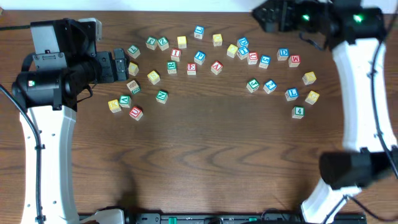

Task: Spell out AI2
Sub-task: 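Swing the right gripper over the red A block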

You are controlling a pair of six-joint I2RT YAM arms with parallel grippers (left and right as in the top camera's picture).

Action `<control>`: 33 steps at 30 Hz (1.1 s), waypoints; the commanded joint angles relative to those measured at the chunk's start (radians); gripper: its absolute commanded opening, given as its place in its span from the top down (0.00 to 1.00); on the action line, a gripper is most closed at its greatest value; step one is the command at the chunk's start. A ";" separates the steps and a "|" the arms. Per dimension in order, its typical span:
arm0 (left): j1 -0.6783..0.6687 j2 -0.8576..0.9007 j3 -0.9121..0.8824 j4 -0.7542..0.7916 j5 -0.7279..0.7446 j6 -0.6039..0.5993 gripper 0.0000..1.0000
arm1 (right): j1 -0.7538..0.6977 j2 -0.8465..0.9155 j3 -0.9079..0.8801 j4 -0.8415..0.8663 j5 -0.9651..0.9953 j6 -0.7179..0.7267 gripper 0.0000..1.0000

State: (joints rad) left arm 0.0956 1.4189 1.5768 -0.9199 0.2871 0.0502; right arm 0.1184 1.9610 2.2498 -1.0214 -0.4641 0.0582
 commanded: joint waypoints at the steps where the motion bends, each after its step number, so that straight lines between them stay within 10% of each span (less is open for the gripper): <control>1: 0.004 0.006 0.024 -0.003 0.008 0.009 0.03 | 0.049 0.099 0.138 -0.047 0.024 -0.022 0.01; 19: 0.004 0.006 0.024 -0.004 0.008 0.009 0.02 | 0.173 0.354 0.188 0.071 0.047 0.018 0.10; 33: 0.004 0.006 0.024 -0.004 0.008 0.009 0.02 | 0.301 0.511 0.188 0.014 0.480 0.504 0.29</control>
State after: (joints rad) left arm 0.0956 1.4189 1.5768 -0.9199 0.2867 0.0502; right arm 0.4088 2.4538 2.4245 -0.9859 -0.1223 0.3969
